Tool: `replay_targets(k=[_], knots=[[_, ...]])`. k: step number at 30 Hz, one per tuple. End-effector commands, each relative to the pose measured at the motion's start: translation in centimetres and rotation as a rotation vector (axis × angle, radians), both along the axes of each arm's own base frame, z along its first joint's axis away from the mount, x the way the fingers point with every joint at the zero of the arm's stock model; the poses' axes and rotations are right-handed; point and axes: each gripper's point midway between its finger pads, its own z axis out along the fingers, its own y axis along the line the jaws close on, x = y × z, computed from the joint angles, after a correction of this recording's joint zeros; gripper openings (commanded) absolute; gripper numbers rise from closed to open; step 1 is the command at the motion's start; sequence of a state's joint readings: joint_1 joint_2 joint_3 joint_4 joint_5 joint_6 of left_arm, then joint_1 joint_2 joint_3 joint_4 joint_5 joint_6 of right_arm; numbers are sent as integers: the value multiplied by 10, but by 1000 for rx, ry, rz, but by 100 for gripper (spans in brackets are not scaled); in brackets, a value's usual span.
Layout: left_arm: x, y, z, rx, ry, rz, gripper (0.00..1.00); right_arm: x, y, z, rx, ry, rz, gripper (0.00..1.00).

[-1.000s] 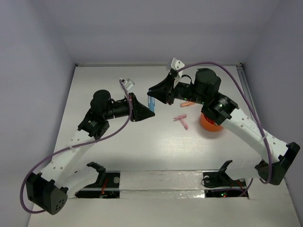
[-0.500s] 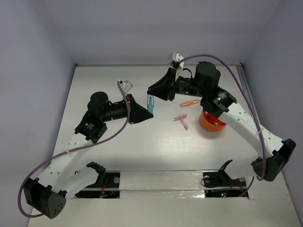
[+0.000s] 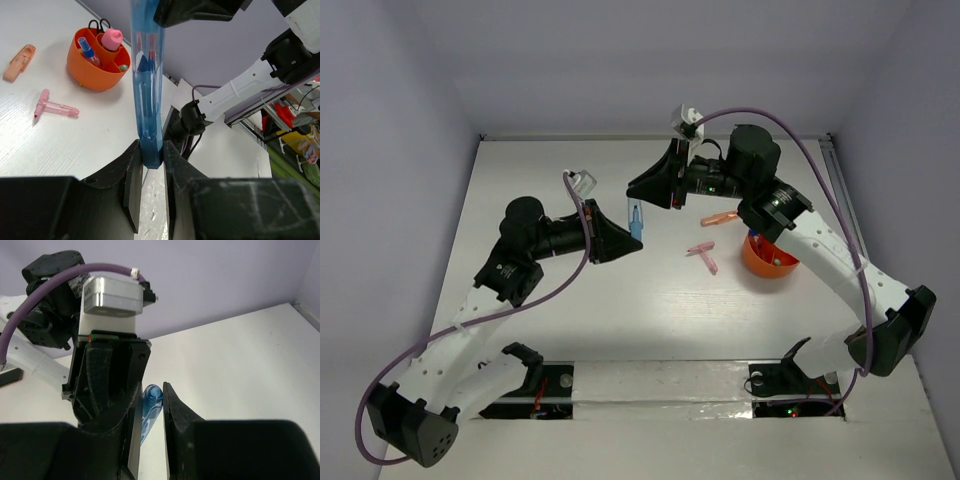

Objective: Sort the stationery into containers
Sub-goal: Close the pen cap on the pen.

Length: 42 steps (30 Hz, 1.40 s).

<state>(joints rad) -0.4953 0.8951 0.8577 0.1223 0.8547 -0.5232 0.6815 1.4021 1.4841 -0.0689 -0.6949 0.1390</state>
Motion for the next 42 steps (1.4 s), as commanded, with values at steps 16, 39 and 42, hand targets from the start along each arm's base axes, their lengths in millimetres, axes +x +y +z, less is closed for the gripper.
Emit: replay_targets(k=[16, 39, 42], knots=[[-15, 7, 88, -202, -318, 9, 0, 1, -7, -49, -56, 64, 17, 0], [18, 5, 142, -282, -350, 117, 0, -95, -20, -171, -122, 331, 157, 0], [19, 8, 153, -290, -374, 134, 0, -102, -28, -196, -144, 388, 140, 0]])
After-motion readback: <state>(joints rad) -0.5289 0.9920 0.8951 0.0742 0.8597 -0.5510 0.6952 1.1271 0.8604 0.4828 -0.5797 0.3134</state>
